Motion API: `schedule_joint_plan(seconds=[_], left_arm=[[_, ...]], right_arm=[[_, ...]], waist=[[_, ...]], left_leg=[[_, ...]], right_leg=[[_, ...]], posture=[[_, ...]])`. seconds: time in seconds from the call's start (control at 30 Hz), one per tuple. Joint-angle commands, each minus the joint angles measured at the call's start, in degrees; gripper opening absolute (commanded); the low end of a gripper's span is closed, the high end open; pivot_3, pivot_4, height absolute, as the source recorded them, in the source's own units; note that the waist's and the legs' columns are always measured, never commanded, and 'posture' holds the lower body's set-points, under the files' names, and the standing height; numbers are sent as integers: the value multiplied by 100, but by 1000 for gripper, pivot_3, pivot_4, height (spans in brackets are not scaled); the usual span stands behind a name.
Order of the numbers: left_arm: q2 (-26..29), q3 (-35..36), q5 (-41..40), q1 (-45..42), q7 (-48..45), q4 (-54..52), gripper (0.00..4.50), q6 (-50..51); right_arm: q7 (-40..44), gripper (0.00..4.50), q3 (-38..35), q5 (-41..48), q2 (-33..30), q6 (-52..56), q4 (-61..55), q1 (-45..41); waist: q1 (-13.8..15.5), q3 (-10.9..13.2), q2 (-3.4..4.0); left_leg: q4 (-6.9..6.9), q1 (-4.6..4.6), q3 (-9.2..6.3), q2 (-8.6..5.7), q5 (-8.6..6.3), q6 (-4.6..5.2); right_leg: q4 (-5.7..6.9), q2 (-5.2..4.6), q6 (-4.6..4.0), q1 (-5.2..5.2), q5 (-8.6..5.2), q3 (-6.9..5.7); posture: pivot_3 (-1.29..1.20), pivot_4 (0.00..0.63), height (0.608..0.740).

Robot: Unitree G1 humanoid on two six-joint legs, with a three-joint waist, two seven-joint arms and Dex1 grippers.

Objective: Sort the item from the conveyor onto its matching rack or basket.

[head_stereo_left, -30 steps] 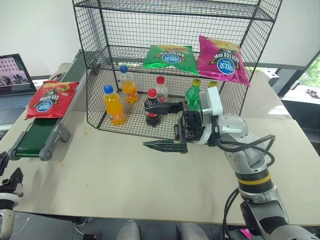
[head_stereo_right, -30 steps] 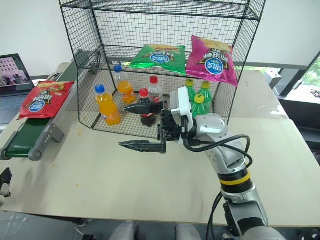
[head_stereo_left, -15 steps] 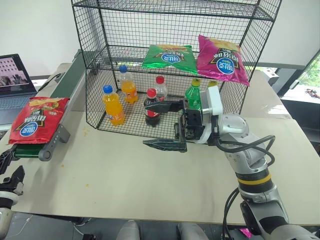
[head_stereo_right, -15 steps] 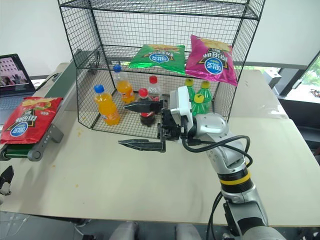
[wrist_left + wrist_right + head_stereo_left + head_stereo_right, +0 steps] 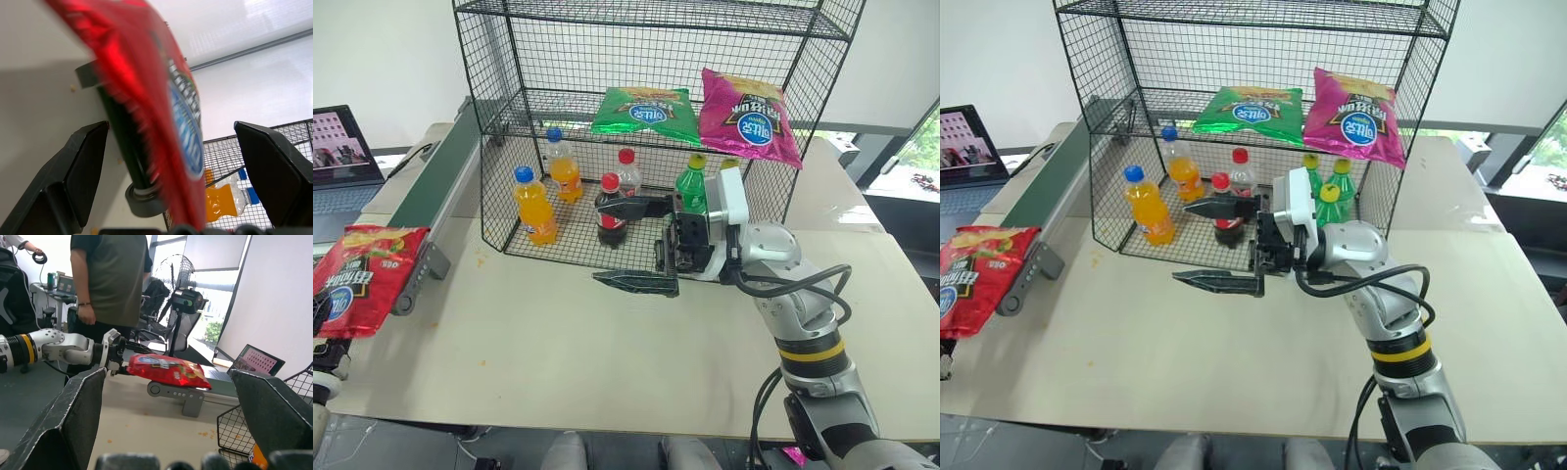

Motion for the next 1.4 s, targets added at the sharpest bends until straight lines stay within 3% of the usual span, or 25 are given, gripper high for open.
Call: schedule_joint_plan(seconds=[0.03,0.37,0.6,0.8,0.93,1.1,1.27,1.4], left_arm=[[110,242,42,11,-137,3,3847,11],[123,365,-150,67,87,-461,37,101],[613,-118,-1089,-462,634,-2113,37,390],[709,-1394,-1139,-2564,1069,-2773,37,590],[318,-2400,-1139,-4538,1394,-2195,37,745],[61,-3086,-960,-5816,1202,-706,37,724],[-318,-3116,-406,-6225,1074,784,37,554],[-447,-3063,-254,-6079,1057,1018,37,721]], right_arm=[[-26,4500,-52,-3,-7,-114,-154,-82],[-104,4500,-62,-37,15,-91,-139,-46],[-817,4500,-322,-132,1,31,-309,170],[-1913,4500,-500,-262,95,182,-925,643],[-2708,4500,-553,-531,277,176,-1395,807],[-3358,4500,-583,-931,421,65,-1708,829],[-3791,4500,-636,-1137,375,232,-2117,1038],[-4010,4500,-673,-1187,310,350,-2356,1213]], waist=[[0,0,0],[3,0,-1],[63,14,-19],[159,10,-24],[165,11,-19],[111,6,-3],[127,6,0],[144,5,2]], left_leg=[[-1,0,0,0,0,0],[-1,-18,0,1,1,-1],[-1,-24,-4,1,5,-9],[1,-31,0,-6,12,-19],[-1,-47,-6,-5,16,-22],[-1,-36,-1,-8,16,-20],[0,-39,-3,-8,18,-21],[0,-44,-3,-8,19,-23]], right_leg=[[0,0,0,-1,0,0],[2,-1,-1,-22,0,0],[6,-2,-1,-37,1,-1],[6,-5,3,-34,6,1],[9,2,2,-49,10,0],[15,0,5,-48,12,2],[15,1,4,-53,12,-2],[14,1,5,-56,12,-3]], posture=[[0,150,740],[0,150,740],[0,150,740],[0,150,740],[0,150,740],[0,150,740],[0,150,740],[0,150,740]])
